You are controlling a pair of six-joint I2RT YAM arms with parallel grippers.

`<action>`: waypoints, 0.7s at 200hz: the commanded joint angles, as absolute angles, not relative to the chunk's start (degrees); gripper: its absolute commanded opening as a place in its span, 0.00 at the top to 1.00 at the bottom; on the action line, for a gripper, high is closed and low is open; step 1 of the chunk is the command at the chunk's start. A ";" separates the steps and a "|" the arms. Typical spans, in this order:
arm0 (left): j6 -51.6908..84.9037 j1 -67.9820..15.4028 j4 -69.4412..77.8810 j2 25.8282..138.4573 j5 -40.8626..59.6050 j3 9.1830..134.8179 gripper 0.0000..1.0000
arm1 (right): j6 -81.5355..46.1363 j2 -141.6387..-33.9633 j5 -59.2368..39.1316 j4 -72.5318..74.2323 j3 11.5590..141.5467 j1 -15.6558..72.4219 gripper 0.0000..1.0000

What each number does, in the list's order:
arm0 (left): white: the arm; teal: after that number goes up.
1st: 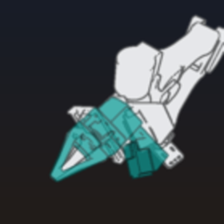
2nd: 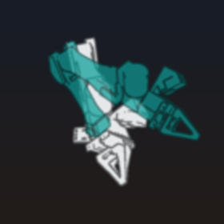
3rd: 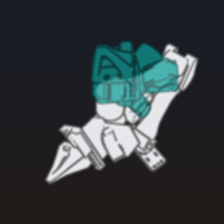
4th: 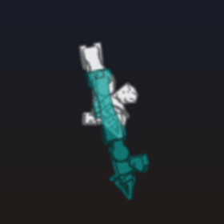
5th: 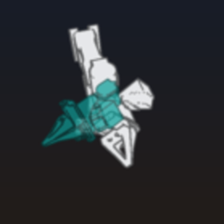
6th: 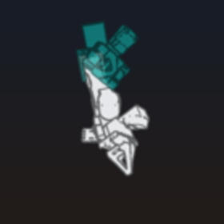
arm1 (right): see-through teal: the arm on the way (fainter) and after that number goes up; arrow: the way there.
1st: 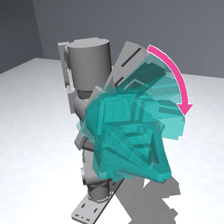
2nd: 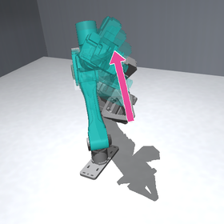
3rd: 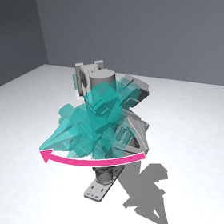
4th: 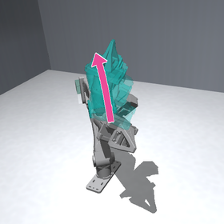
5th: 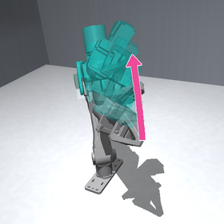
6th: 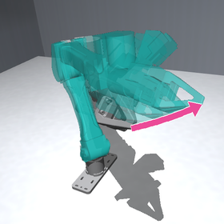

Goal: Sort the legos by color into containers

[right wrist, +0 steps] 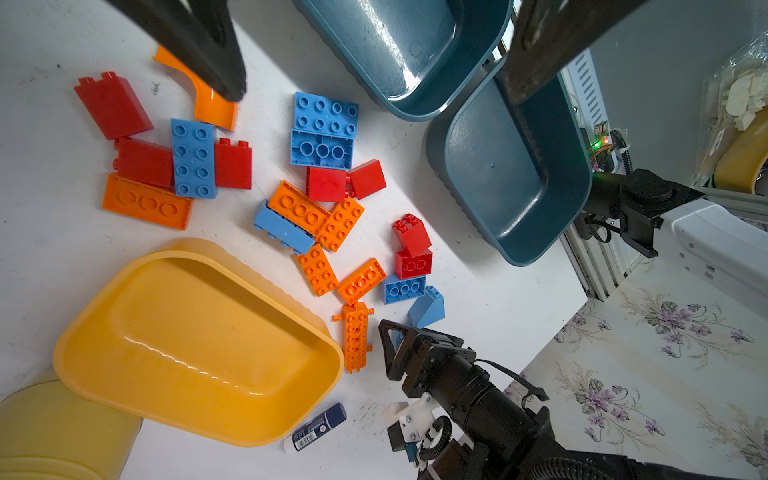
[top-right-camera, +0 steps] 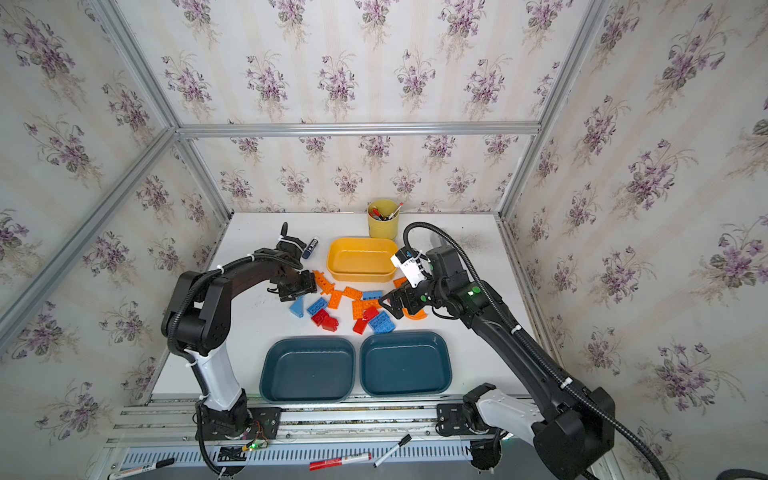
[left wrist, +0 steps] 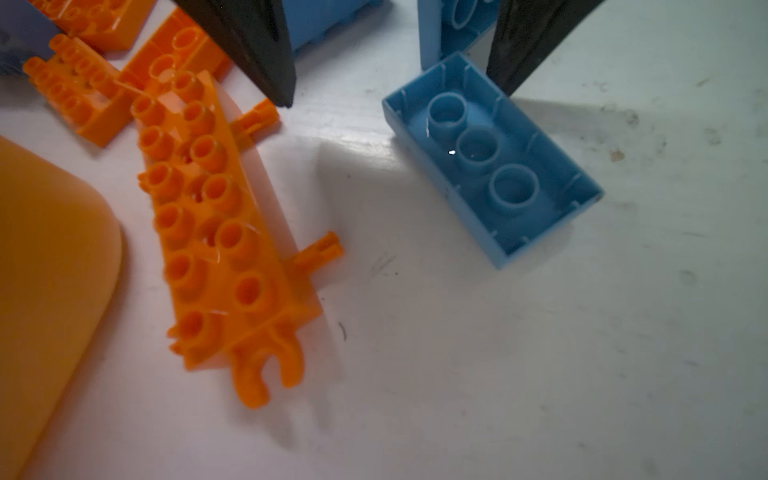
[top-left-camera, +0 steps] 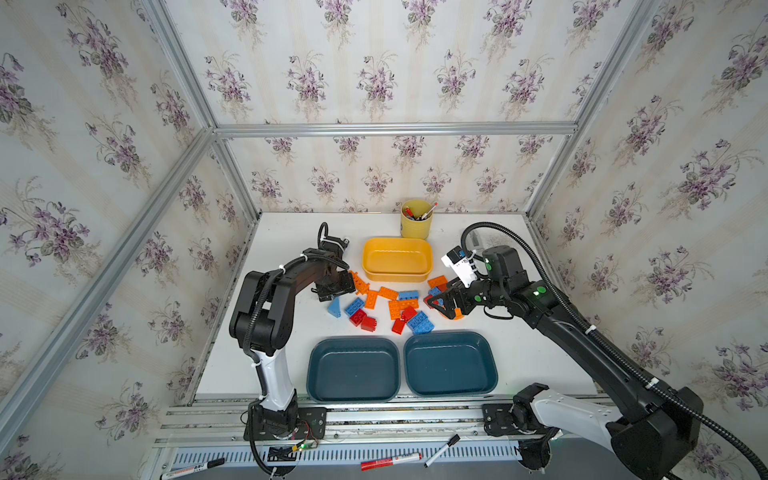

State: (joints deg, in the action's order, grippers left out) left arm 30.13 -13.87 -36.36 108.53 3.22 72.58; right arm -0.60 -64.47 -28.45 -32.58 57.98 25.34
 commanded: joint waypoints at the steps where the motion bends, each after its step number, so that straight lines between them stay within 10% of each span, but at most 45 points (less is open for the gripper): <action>1: 32.19 -14.23 -35.86 107.05 1.01 73.15 0.25 | -0.79 -64.77 -28.87 -31.61 57.85 25.40 0.00; 140: 51.52 -15.76 -31.58 109.51 -11.83 71.79 0.21 | 0.88 -65.14 -31.94 -31.09 57.02 24.01 0.00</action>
State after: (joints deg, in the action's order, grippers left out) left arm 48.97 -16.05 -32.32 108.01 -10.13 70.70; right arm 0.08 -65.73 -30.55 -32.14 57.23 24.34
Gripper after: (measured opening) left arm 0.795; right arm 0.996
